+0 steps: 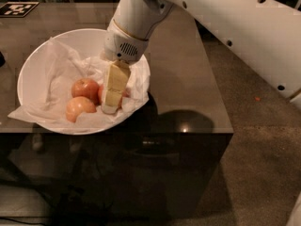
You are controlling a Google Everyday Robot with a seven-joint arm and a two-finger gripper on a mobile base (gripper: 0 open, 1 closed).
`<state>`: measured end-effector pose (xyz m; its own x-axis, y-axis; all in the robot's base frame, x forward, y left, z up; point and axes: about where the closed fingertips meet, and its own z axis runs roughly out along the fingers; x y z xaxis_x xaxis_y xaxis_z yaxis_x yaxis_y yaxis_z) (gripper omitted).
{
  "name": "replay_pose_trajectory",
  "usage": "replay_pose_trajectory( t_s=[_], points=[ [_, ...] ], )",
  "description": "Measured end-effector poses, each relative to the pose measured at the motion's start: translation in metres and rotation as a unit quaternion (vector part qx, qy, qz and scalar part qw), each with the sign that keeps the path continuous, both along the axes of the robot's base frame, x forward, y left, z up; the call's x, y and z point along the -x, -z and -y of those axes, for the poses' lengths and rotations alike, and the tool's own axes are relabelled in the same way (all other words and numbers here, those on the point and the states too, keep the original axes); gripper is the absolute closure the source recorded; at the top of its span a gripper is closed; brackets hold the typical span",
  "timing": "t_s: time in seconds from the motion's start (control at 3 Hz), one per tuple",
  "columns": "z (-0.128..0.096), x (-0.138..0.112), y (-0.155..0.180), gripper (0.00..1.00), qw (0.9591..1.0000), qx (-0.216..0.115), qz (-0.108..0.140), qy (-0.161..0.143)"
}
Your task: Pick apple from white bowl
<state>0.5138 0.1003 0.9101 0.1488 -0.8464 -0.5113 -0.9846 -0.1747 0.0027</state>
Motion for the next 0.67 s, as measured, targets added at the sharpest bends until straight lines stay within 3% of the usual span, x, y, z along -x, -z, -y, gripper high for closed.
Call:
replay_pose_trajectory(
  t_s=[0.67],
  points=[
    [0.0, 0.0, 0.0, 0.42, 1.0, 0.0, 0.0, 0.0]
  ],
)
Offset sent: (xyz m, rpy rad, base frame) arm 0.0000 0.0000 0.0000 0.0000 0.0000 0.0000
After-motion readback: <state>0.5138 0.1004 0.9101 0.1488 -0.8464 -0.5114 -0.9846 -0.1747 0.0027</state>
